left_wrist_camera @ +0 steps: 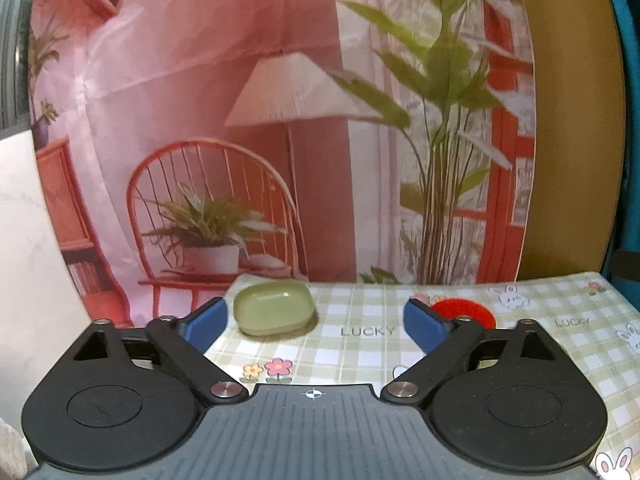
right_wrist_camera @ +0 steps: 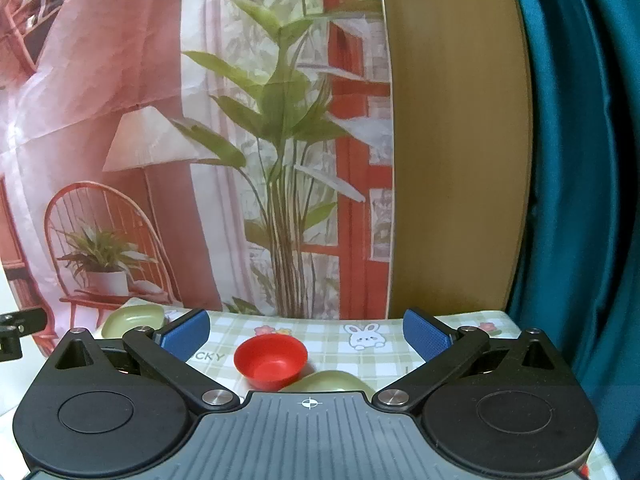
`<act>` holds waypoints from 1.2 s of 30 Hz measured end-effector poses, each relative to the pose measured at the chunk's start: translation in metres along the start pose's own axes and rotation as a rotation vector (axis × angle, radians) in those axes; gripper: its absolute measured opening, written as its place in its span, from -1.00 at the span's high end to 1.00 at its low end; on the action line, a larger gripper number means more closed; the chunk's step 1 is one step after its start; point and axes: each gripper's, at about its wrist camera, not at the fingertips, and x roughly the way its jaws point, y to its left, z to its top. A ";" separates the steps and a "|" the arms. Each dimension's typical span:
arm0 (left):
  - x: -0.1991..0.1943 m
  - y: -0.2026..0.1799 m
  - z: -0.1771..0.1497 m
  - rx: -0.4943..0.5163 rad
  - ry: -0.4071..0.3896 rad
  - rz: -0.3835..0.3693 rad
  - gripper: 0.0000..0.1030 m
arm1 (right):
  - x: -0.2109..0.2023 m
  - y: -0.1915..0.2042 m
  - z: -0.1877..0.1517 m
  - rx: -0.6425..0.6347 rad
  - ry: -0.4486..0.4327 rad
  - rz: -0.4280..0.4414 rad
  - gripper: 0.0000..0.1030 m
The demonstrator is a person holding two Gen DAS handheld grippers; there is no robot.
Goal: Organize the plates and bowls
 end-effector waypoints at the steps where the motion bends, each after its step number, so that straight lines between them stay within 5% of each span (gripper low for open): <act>1: 0.005 -0.001 -0.002 0.001 0.015 -0.004 -0.80 | 0.005 0.000 -0.001 -0.002 0.003 0.004 -1.00; 16: 0.060 -0.010 -0.053 0.003 0.172 -0.077 -0.51 | 0.066 -0.002 -0.048 0.019 0.122 0.037 -0.96; 36: 0.088 -0.026 -0.096 -0.004 0.312 -0.154 -0.43 | 0.103 -0.001 -0.110 0.028 0.287 0.131 -0.31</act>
